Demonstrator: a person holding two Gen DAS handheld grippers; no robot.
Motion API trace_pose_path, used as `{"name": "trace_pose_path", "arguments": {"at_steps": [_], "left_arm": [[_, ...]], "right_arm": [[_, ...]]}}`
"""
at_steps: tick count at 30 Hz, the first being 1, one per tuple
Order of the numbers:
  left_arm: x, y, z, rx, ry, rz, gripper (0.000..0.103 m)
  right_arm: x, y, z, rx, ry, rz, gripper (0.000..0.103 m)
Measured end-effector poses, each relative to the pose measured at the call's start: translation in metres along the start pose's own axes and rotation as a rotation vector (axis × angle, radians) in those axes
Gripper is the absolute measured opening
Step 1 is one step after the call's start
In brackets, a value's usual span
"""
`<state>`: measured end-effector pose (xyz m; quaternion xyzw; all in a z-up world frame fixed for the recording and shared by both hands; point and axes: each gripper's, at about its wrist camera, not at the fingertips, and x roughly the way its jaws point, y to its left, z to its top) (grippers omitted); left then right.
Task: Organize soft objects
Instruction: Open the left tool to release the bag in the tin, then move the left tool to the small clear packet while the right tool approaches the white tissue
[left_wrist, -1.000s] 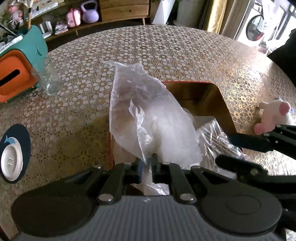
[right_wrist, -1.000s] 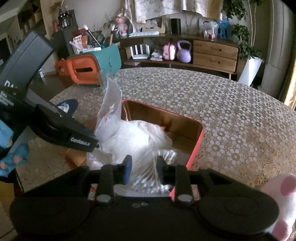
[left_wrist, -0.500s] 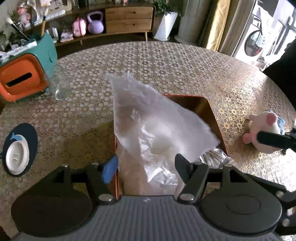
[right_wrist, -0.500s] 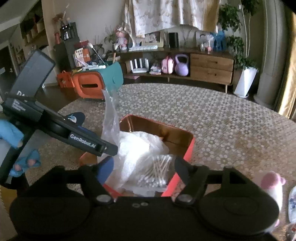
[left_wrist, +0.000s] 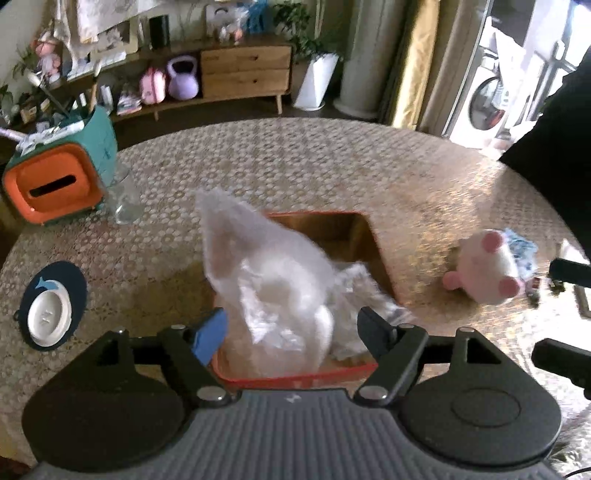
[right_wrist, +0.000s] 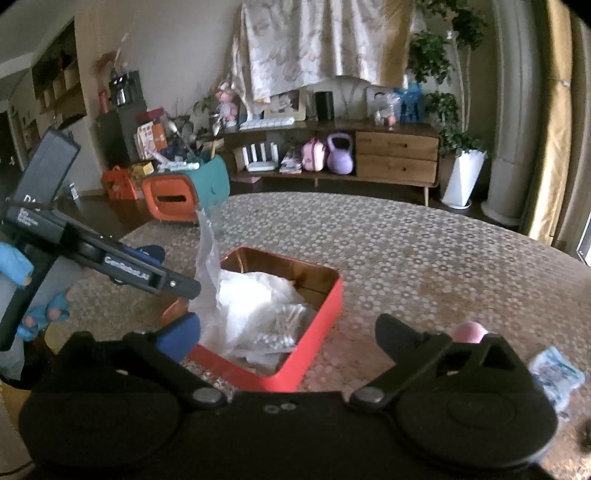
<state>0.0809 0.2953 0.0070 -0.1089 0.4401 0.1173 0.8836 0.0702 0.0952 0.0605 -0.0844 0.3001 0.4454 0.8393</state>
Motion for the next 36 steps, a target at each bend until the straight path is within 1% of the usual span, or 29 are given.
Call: {"name": "trace_pose_path", "arguments": {"at_steps": [3,6,8,10,13,16,19,23,28,30,31,33,36], "left_arm": [[-0.009,-0.021,0.0,0.032,-0.026,-0.024,0.077],[-0.016,-0.046,0.0,0.053,-0.047,-0.072,0.078],[-0.02,-0.066,0.0,0.077,-0.066,-0.109,0.078],[-0.023,-0.086,0.001,0.094,-0.082,-0.14,0.082],[-0.026,-0.117,0.001,0.109,-0.098,-0.201,0.082],[-0.024,-0.152,-0.001,0.144,-0.107,-0.24,0.083],[-0.019,-0.184,-0.002,0.185,-0.117,-0.258,0.086],[-0.007,-0.225,-0.004,0.219,-0.108,-0.313,0.086],[0.011,-0.276,-0.004,0.262,-0.109,-0.344,0.086],[0.017,-0.291,-0.003,0.268,-0.105,-0.362,0.087],[0.021,-0.299,-0.003,0.269,-0.103,-0.371,0.091],[0.029,-0.313,-0.002,0.271,-0.106,-0.388,0.095],[0.037,-0.329,-0.001,0.282,-0.127,-0.397,0.095]], "right_arm": [[-0.027,-0.01,-0.009,0.024,-0.02,-0.019,0.103],[-0.054,-0.024,-0.02,0.057,-0.036,-0.057,0.103],[-0.072,-0.035,-0.027,0.077,-0.049,-0.088,0.103],[-0.087,-0.048,-0.034,0.104,-0.057,-0.118,0.103],[-0.107,-0.068,-0.045,0.142,-0.065,-0.169,0.103],[-0.124,-0.089,-0.058,0.174,-0.066,-0.213,0.103],[-0.137,-0.11,-0.068,0.191,-0.063,-0.262,0.103],[-0.156,-0.144,-0.081,0.233,-0.062,-0.327,0.103],[-0.182,-0.187,-0.097,0.29,-0.075,-0.425,0.103],[-0.191,-0.204,-0.105,0.307,-0.075,-0.466,0.103],[-0.194,-0.211,-0.109,0.314,-0.073,-0.482,0.103],[-0.2,-0.226,-0.115,0.33,-0.068,-0.509,0.103],[-0.206,-0.247,-0.124,0.343,-0.057,-0.548,0.1]]}}
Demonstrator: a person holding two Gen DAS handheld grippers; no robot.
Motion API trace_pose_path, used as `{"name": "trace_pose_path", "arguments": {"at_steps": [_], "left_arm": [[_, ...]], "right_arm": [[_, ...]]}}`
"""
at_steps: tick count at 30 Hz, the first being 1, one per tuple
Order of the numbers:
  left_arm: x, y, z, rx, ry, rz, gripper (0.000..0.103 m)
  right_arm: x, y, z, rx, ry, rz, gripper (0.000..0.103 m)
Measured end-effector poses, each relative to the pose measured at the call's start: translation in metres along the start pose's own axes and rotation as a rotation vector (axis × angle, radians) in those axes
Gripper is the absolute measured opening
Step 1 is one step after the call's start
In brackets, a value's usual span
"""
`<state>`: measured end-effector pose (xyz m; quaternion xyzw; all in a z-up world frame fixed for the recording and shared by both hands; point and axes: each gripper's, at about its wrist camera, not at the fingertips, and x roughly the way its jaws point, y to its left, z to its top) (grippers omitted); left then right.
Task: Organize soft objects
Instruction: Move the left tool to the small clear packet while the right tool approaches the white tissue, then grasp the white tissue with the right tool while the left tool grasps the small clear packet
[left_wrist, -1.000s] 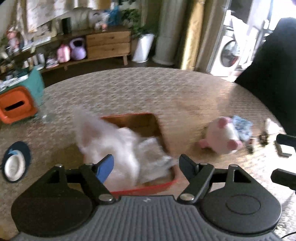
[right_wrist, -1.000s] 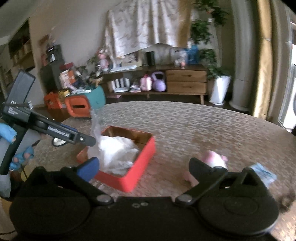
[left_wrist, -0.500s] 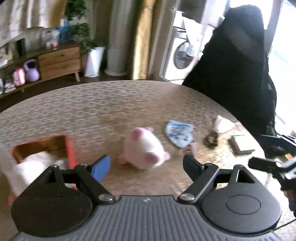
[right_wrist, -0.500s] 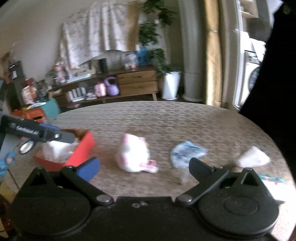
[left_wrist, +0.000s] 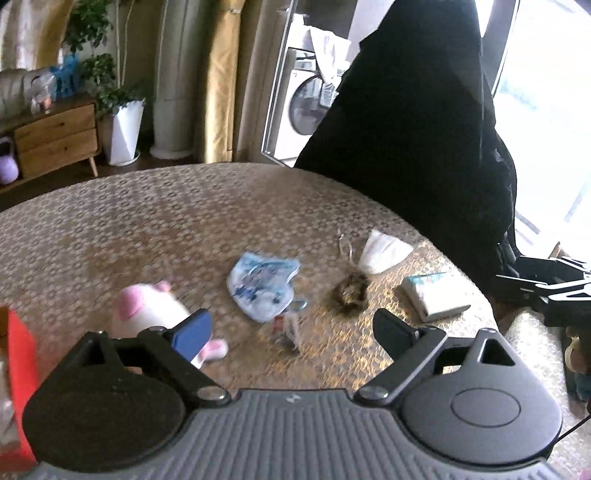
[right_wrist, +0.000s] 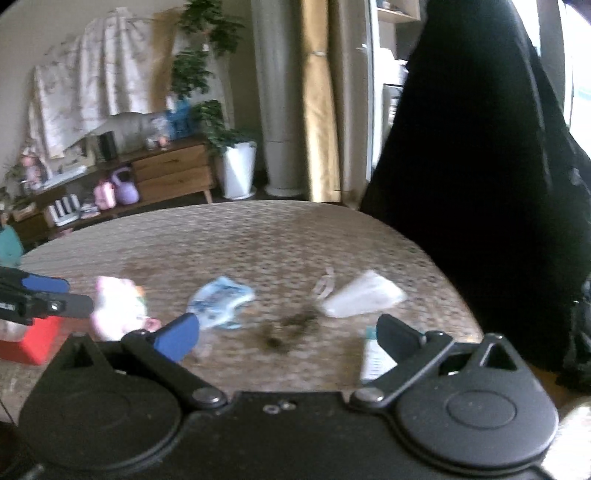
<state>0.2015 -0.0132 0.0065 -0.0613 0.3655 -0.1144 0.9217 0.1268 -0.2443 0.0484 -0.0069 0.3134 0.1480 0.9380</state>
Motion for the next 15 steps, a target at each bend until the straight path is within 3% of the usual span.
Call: {"name": "trace_pose_path", "arguments": {"at_steps": [3,15], "left_arm": [[0.013,-0.008,0.004,0.01,-0.01,-0.001,0.099],[0.065,-0.025,0.003,0.046,-0.003,0.056,0.099]], "right_arm": [[0.011,-0.019,0.0,0.023,0.008,-0.026,0.1],[0.074,-0.071,0.001,0.094,0.064,-0.104,0.1]]}}
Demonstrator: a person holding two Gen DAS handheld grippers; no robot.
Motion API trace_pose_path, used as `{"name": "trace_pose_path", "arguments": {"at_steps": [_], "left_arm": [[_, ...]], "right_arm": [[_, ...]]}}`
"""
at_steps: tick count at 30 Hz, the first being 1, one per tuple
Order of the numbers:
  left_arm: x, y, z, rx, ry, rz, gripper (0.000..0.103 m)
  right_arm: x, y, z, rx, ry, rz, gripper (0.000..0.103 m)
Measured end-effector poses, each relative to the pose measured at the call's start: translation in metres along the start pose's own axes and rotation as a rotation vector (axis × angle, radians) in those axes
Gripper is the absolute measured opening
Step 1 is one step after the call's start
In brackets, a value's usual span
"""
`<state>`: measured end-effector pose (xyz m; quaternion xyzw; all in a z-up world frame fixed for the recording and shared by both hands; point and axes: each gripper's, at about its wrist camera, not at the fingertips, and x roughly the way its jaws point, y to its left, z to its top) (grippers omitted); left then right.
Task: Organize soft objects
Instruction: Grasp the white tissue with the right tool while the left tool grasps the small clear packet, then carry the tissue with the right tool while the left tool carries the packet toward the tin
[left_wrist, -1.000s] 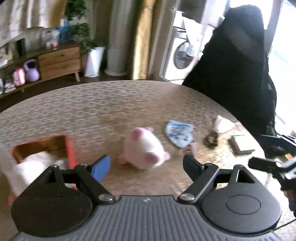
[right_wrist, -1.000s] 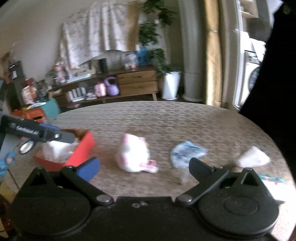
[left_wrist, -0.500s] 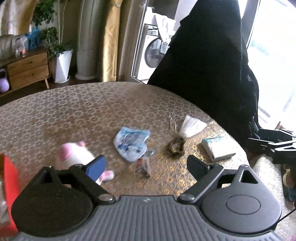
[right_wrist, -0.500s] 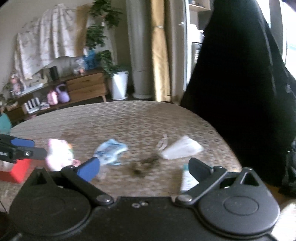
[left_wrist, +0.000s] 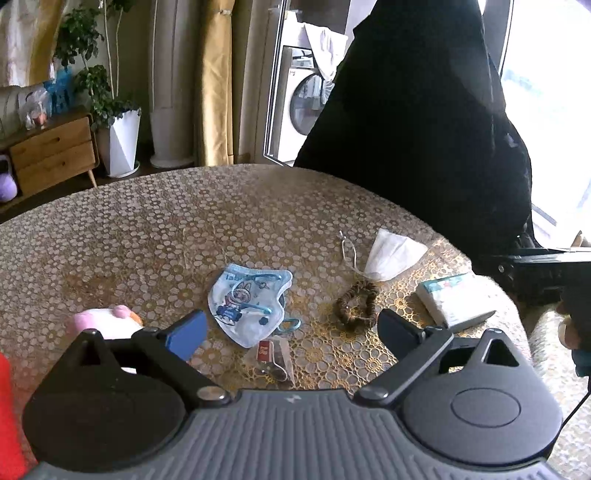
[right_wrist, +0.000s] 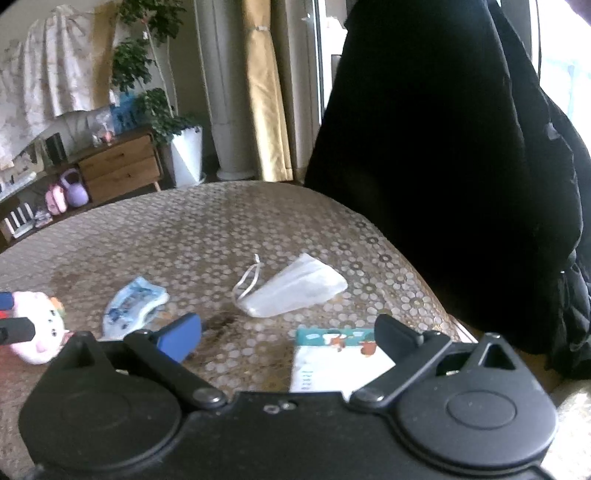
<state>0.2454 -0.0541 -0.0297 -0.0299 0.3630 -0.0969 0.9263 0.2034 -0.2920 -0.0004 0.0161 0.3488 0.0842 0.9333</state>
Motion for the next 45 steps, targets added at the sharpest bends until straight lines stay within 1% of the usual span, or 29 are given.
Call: {"name": "trace_pose_path", "arguments": {"at_steps": [2,8,12,14,19,23,25,28,29,30,31,32,34,35,36,37,38,40,41,43,44,45], "left_arm": [[0.012,-0.003,-0.003,0.004,0.006,0.025,0.099],[0.036,-0.005,-0.017,0.015,0.021,0.07,0.099],[0.056,-0.003,-0.026,0.0,0.072,0.07,0.099],[0.067,-0.001,-0.03,-0.026,0.093,0.073,0.099],[0.086,0.0,-0.036,-0.061,0.129,0.047,0.098],[0.096,0.004,-0.037,-0.095,0.158,0.049,0.088],[0.101,0.007,-0.037,-0.109,0.179,0.054,0.076],[0.105,0.009,-0.037,-0.108,0.191,0.063,0.062],[0.106,0.009,-0.036,-0.107,0.193,0.058,0.061],[0.106,0.009,-0.036,-0.108,0.193,0.052,0.056],[0.106,0.009,-0.035,-0.107,0.192,0.053,0.051],[0.107,0.009,-0.035,-0.102,0.192,0.061,0.048],[0.107,0.009,-0.034,-0.09,0.192,0.08,0.035],[0.108,0.01,-0.034,-0.092,0.193,0.078,0.033],[0.108,0.011,-0.033,-0.098,0.196,0.07,0.029],[0.108,0.013,-0.033,-0.104,0.197,0.065,0.023],[0.108,0.014,-0.032,-0.106,0.197,0.064,0.021],[0.108,0.015,-0.03,-0.106,0.195,0.064,0.015],[0.108,0.016,-0.03,-0.108,0.195,0.057,0.014],[0.107,0.015,-0.029,-0.107,0.194,0.049,0.011],[0.106,0.015,-0.029,-0.107,0.196,0.047,0.011],[0.105,0.016,-0.028,-0.11,0.196,0.041,0.011]], "right_arm": [[0.012,-0.004,0.002,0.008,0.011,-0.008,0.1],[0.053,-0.007,0.009,0.022,0.043,-0.031,0.1],[0.082,-0.008,0.014,0.033,0.063,-0.048,0.1],[0.094,-0.009,0.016,0.044,0.076,-0.06,0.1],[0.123,-0.013,0.018,0.071,0.106,-0.095,0.098],[0.141,-0.012,0.02,0.097,0.13,-0.111,0.097],[0.149,-0.012,0.019,0.114,0.14,-0.125,0.095],[0.161,-0.014,0.018,0.159,0.162,-0.138,0.09],[0.163,-0.014,0.018,0.172,0.168,-0.143,0.088],[0.164,-0.014,0.017,0.178,0.168,-0.147,0.084],[0.165,-0.014,0.016,0.184,0.168,-0.15,0.082],[0.166,-0.014,0.017,0.185,0.169,-0.152,0.081],[0.166,-0.012,0.017,0.176,0.164,-0.156,0.07],[0.166,-0.011,0.017,0.172,0.16,-0.156,0.067],[0.167,-0.01,0.018,0.168,0.156,-0.155,0.056],[0.166,-0.009,0.018,0.165,0.156,-0.151,0.047],[0.166,-0.008,0.019,0.162,0.156,-0.147,0.044],[0.165,-0.006,0.019,0.156,0.155,-0.137,0.023],[0.164,-0.005,0.019,0.154,0.151,-0.135,0.02],[0.162,-0.003,0.019,0.146,0.139,-0.133,0.005],[0.16,-0.003,0.019,0.144,0.135,-0.13,0.005],[0.158,-0.003,0.019,0.144,0.132,-0.127,0.002]]}}
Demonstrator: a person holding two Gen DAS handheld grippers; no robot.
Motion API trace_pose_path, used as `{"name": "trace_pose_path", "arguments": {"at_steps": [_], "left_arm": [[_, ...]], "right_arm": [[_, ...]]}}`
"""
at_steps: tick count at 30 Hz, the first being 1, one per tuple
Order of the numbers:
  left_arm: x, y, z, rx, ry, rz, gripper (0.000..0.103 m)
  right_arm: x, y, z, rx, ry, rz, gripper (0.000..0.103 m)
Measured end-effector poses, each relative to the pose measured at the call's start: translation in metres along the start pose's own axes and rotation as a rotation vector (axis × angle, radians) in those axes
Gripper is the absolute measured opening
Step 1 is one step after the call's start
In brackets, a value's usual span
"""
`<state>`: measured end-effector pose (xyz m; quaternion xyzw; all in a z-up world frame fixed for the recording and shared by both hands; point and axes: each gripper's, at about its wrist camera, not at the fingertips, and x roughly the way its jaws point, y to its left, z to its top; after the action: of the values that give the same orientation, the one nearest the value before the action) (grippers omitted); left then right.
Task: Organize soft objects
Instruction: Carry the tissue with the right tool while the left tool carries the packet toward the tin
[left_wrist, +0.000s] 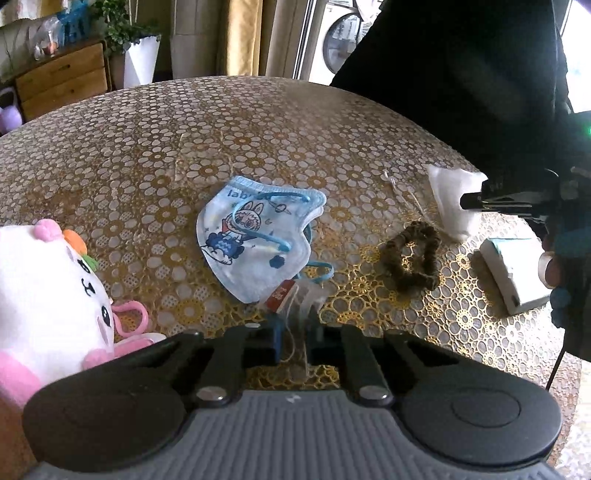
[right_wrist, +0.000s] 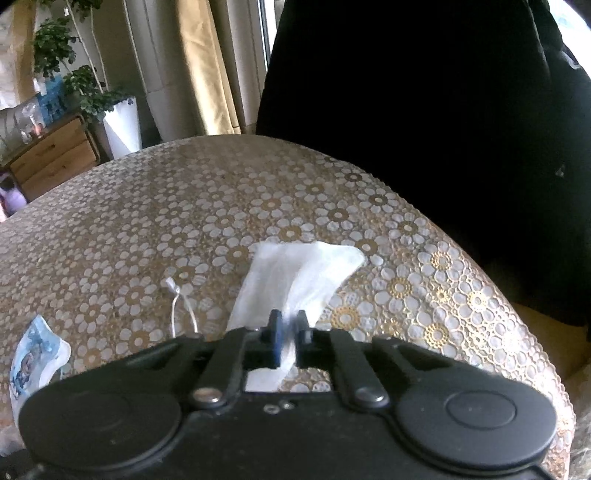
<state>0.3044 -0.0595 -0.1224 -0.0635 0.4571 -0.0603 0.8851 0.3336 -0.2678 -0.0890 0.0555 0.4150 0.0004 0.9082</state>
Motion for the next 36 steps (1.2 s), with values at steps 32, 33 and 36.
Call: {"name": "trace_pose_path", "arguments": {"at_steps": [32,33,36], "left_arm": [[-0.169,0.067,0.014,-0.139,-0.089,-0.058,0.011],[-0.178,0.072,0.013,-0.144,-0.093,-0.061,0.011],[-0.203,0.091,0.01,-0.151,-0.102,-0.044,0.011]], "right_arm": [[-0.22,0.06,-0.036,-0.099,-0.122,0.398,0.001],[-0.227,0.066,-0.035,-0.099,-0.117,0.422,0.001],[-0.243,0.086,-0.035,-0.128,-0.115,0.471,0.001]]}}
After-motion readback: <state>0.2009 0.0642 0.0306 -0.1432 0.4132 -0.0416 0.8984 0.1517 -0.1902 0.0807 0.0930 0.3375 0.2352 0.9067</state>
